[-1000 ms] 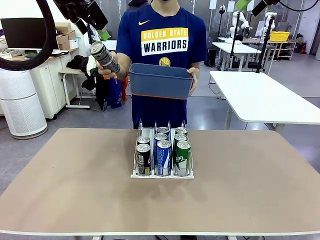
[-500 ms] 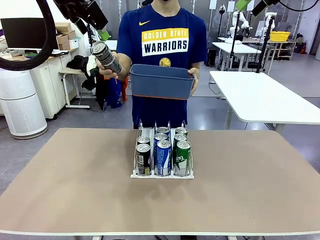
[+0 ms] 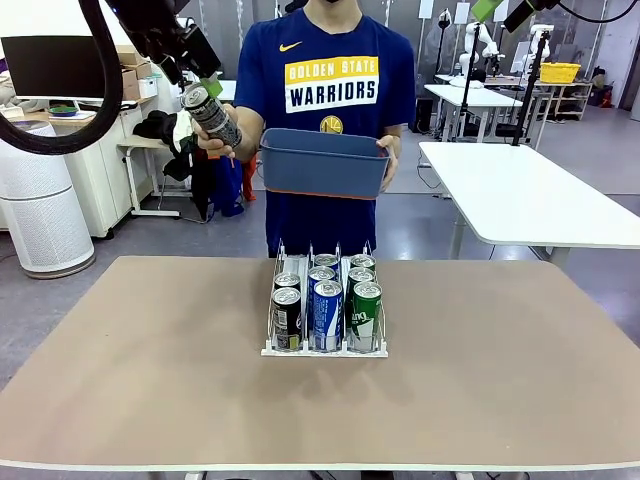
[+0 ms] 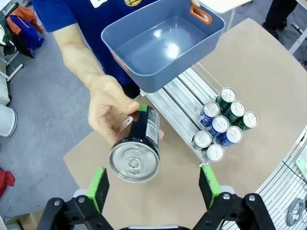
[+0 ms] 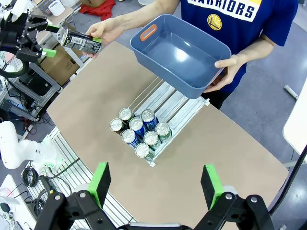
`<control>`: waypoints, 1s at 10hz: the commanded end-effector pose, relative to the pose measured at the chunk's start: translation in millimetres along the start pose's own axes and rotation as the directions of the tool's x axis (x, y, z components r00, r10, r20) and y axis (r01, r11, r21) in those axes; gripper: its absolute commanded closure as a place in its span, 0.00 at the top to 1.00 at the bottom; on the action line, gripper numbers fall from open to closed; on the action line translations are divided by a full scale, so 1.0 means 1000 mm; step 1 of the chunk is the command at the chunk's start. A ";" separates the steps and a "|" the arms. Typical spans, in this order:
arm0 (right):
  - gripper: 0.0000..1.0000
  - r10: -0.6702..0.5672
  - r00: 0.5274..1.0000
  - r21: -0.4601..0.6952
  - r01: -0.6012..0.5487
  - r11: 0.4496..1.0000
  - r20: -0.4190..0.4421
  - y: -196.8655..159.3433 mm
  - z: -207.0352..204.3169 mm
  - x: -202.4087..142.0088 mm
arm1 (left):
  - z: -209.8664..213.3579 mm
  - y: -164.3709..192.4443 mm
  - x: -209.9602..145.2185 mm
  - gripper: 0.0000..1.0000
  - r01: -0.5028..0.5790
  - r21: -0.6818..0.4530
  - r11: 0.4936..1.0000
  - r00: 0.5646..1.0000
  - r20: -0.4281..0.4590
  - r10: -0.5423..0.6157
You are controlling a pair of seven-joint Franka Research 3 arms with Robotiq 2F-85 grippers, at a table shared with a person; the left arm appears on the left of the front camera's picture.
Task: Fill the beverage cans into the dispenser.
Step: Pick up the Pepsi coke handed by the human.
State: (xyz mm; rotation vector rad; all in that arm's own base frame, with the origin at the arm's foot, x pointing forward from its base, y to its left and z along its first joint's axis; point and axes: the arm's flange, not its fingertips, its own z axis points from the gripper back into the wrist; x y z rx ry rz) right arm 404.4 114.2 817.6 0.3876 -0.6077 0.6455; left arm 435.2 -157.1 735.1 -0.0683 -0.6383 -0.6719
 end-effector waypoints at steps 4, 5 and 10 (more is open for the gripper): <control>1.00 0.000 1.000 0.000 0.000 1.000 0.000 0.000 0.000 -0.001 | -0.019 0.019 -0.003 1.00 0.045 0.056 0.997 0.998 0.034 -0.047; 1.00 0.000 1.000 0.000 0.000 1.000 0.000 0.000 0.000 -0.001 | -0.023 0.022 -0.005 1.00 0.045 0.036 0.998 0.998 0.047 -0.046; 1.00 0.000 1.000 0.000 0.000 1.000 0.000 0.000 0.000 -0.001 | -0.045 0.032 -0.014 1.00 0.040 -0.018 0.999 0.997 0.065 -0.039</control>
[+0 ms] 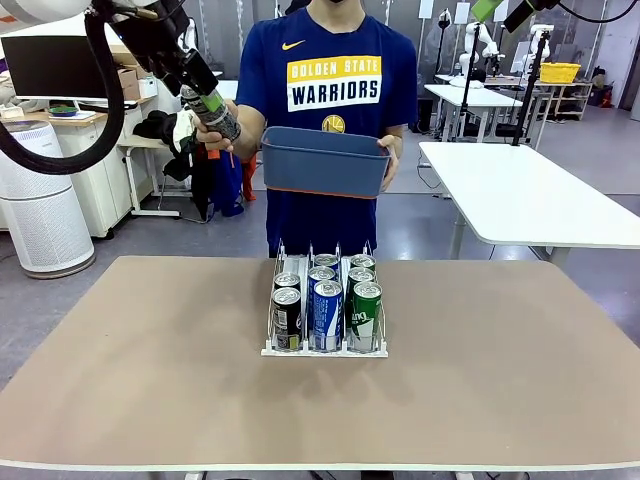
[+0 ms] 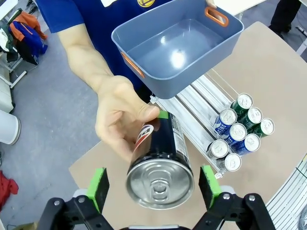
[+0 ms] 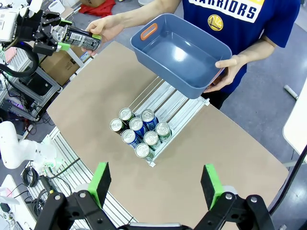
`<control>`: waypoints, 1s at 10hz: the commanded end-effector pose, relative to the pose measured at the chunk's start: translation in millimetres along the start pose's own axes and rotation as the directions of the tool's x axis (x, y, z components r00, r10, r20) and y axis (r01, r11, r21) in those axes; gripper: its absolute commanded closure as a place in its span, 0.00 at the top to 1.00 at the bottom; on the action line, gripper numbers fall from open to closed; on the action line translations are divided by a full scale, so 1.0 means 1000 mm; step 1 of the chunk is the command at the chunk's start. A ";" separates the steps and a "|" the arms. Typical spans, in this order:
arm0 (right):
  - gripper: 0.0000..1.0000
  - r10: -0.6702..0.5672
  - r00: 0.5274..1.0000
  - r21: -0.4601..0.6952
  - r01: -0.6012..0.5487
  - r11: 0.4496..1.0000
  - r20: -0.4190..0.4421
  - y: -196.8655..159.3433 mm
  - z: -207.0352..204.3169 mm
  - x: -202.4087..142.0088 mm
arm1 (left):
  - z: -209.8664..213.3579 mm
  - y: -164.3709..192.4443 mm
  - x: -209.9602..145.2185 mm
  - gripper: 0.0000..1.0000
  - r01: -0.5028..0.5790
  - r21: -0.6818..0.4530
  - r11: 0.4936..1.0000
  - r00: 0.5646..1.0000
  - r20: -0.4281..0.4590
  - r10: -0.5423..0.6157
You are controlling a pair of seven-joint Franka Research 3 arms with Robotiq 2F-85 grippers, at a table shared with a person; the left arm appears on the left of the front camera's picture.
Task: Fill the beverage cans into the dispenser.
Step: Pick up the Pepsi coke handed by the human.
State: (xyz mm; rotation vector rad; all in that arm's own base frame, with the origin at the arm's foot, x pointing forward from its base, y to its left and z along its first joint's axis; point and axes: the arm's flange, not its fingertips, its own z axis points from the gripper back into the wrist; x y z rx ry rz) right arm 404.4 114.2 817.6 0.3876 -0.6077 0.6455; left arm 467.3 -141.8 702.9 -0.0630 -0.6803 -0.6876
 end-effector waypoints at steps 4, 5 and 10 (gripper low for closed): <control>1.00 0.000 1.000 0.000 0.000 1.000 0.000 0.000 0.000 -0.001 | -0.013 0.007 -0.002 1.00 0.010 -0.052 0.999 0.999 0.047 -0.007; 1.00 0.000 1.000 0.000 0.000 1.000 0.000 0.000 0.000 -0.001 | -0.014 0.006 0.000 1.00 0.012 -0.058 0.998 0.999 0.049 -0.009; 1.00 0.000 1.000 0.000 0.000 1.000 0.000 0.000 0.000 -0.001 | -0.013 0.002 0.002 1.00 -0.009 -0.035 0.999 1.000 0.017 0.010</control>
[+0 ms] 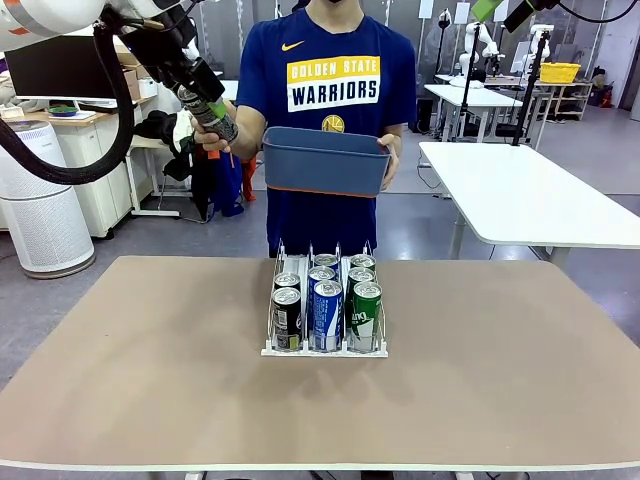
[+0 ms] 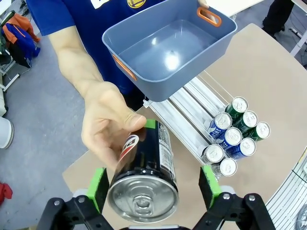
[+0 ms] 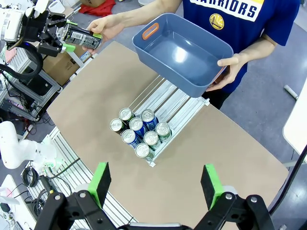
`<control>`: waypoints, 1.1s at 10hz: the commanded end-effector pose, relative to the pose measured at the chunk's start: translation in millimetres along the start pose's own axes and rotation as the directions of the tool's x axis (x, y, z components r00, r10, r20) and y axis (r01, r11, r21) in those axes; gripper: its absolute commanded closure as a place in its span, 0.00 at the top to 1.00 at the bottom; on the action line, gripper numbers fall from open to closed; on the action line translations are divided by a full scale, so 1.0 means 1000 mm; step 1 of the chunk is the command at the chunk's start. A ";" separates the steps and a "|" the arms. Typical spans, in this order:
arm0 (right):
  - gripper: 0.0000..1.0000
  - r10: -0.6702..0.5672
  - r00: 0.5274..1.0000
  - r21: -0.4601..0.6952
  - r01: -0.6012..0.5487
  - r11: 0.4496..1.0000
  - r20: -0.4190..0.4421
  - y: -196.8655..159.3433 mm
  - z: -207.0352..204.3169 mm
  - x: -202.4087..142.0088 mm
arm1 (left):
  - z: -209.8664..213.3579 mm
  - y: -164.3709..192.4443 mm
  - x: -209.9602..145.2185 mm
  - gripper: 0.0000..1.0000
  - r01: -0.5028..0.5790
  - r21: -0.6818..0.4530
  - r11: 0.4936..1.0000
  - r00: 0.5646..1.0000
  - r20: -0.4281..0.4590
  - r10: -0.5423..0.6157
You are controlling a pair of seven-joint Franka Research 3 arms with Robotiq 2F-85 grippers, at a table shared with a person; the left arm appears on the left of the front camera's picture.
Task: Fill the beverage cans into the dispenser.
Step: Pick up the Pepsi coke handed by the human.
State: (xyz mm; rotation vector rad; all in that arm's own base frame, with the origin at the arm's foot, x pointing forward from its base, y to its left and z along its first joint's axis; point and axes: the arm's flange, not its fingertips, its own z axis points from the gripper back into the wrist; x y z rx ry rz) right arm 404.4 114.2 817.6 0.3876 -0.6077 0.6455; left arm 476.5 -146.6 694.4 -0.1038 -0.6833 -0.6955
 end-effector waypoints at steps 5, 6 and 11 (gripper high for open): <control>1.00 0.000 1.000 0.000 0.000 1.000 0.000 0.000 0.000 -0.001 | 0.001 -0.001 -0.003 0.00 -0.037 -0.005 0.999 0.999 -0.019 0.037; 1.00 0.000 1.000 0.000 0.000 1.000 0.000 0.000 0.000 -0.001 | 0.001 -0.002 -0.003 0.00 -0.038 -0.003 0.999 0.999 -0.020 0.038; 1.00 0.000 1.000 0.000 0.000 1.000 0.000 0.000 0.000 -0.001 | 0.007 0.001 -0.005 0.00 -0.076 0.053 0.996 0.997 -0.027 0.078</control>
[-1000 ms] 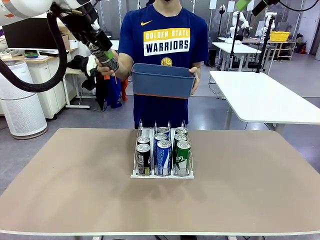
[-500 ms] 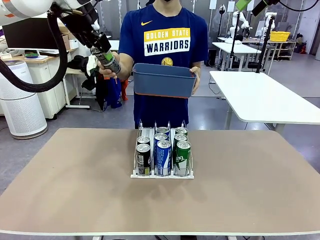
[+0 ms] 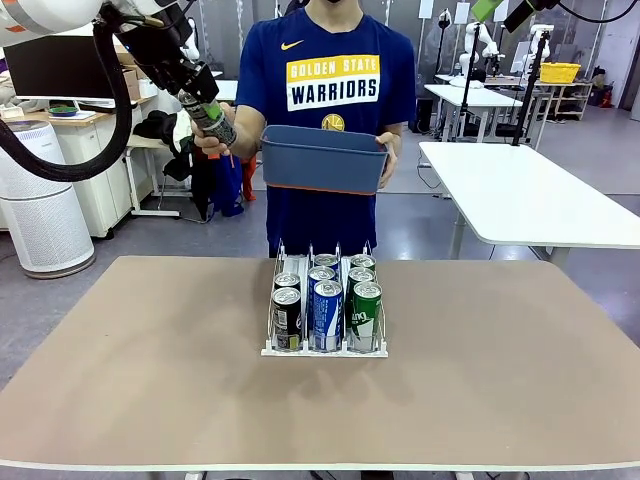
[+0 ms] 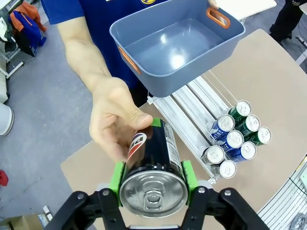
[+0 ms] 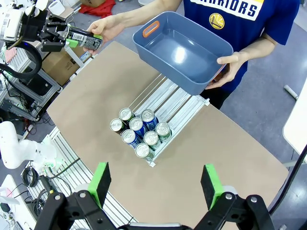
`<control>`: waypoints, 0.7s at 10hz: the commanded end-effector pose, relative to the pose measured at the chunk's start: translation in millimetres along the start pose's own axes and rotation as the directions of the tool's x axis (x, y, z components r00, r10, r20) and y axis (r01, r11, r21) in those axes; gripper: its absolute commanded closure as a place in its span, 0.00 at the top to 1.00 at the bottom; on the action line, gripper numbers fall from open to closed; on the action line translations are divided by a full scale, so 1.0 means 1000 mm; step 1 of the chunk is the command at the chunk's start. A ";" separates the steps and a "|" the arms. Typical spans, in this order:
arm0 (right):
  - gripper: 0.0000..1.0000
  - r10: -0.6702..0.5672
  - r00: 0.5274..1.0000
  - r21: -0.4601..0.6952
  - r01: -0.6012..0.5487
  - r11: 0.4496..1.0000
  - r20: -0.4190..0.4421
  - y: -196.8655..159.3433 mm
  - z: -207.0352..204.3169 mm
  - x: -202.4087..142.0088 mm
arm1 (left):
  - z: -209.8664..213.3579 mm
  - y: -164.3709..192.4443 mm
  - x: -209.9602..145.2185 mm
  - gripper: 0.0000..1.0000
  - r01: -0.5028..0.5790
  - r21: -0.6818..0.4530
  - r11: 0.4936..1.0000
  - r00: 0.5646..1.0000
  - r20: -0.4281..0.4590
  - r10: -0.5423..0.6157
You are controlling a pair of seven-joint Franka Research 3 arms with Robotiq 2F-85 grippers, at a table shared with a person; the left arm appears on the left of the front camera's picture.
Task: Fill the beverage cans into the dispenser.
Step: Pick up the Pepsi coke handed by the human, then place the picked Pepsi coke in the line of the Automatic Can Dispenser with the same cans.
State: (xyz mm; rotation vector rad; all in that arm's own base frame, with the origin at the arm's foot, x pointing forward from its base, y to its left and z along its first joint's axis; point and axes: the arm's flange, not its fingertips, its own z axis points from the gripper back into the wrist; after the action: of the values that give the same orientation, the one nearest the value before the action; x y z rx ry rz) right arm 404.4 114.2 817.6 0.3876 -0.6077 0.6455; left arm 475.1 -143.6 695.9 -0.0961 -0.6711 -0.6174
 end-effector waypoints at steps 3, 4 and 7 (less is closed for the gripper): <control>1.00 0.000 1.000 0.000 0.000 1.000 0.000 0.000 0.000 -0.001 | 0.000 0.000 0.000 0.21 -0.006 -0.001 1.000 1.000 -0.003 0.006; 1.00 0.000 1.000 0.000 0.000 1.000 0.000 0.000 0.000 -0.001 | 0.000 0.000 0.000 0.21 -0.006 -0.001 1.000 1.000 -0.003 0.006; 1.00 0.000 1.000 0.000 0.000 1.000 0.000 0.000 0.000 -0.001 | 0.000 0.000 0.000 0.21 -0.006 -0.001 1.000 1.000 -0.003 0.006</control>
State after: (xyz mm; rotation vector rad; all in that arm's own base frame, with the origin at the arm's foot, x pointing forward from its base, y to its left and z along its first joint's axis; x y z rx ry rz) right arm 404.4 114.2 817.6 0.3876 -0.6077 0.6455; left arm 474.7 -146.3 693.9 -0.1035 -0.6588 -0.6024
